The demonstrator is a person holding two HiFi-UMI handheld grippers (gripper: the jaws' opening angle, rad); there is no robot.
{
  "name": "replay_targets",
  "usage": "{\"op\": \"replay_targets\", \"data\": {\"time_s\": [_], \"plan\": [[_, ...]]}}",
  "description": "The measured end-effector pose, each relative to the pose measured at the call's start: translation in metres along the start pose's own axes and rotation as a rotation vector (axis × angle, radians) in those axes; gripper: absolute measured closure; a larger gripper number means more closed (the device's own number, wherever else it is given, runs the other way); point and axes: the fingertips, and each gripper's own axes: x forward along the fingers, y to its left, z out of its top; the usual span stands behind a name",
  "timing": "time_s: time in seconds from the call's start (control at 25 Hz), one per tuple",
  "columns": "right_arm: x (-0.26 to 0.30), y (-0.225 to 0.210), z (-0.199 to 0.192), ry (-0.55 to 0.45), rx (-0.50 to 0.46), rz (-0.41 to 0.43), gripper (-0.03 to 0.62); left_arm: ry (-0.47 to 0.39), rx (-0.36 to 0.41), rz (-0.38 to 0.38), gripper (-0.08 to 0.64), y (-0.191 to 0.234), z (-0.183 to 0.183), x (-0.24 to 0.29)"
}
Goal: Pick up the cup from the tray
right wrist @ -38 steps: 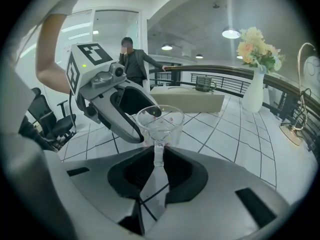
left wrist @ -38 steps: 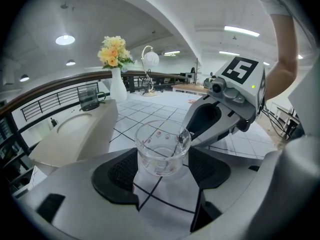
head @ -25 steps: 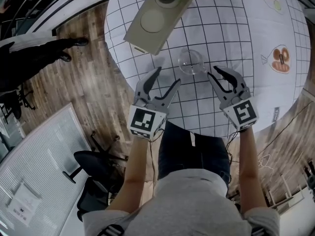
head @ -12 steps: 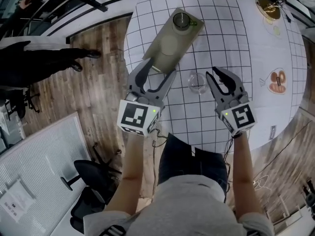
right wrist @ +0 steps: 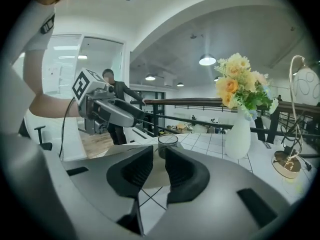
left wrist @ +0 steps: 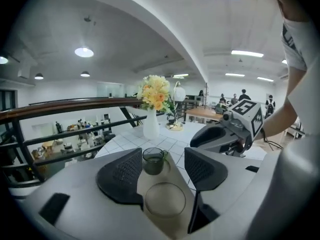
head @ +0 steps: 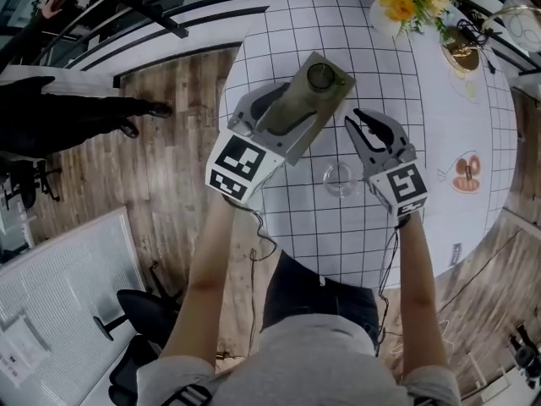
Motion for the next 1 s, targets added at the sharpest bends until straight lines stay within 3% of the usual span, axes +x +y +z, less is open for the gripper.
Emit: {"op": "replay_targets", "data": {"time_s": [0.48,1.0], "plan": [[0.051,-0.045,-0.011,0.079,-0.080,0.067,0.520,0.138,0.050,-0.139,0.287,0.025,-0.029,0.043],[0.082,-0.043,-0.032,0.127,-0.156,0.221,0.520,0.153,0.000,-0.144,0.287,0.029,-0.055,0.048]]}}
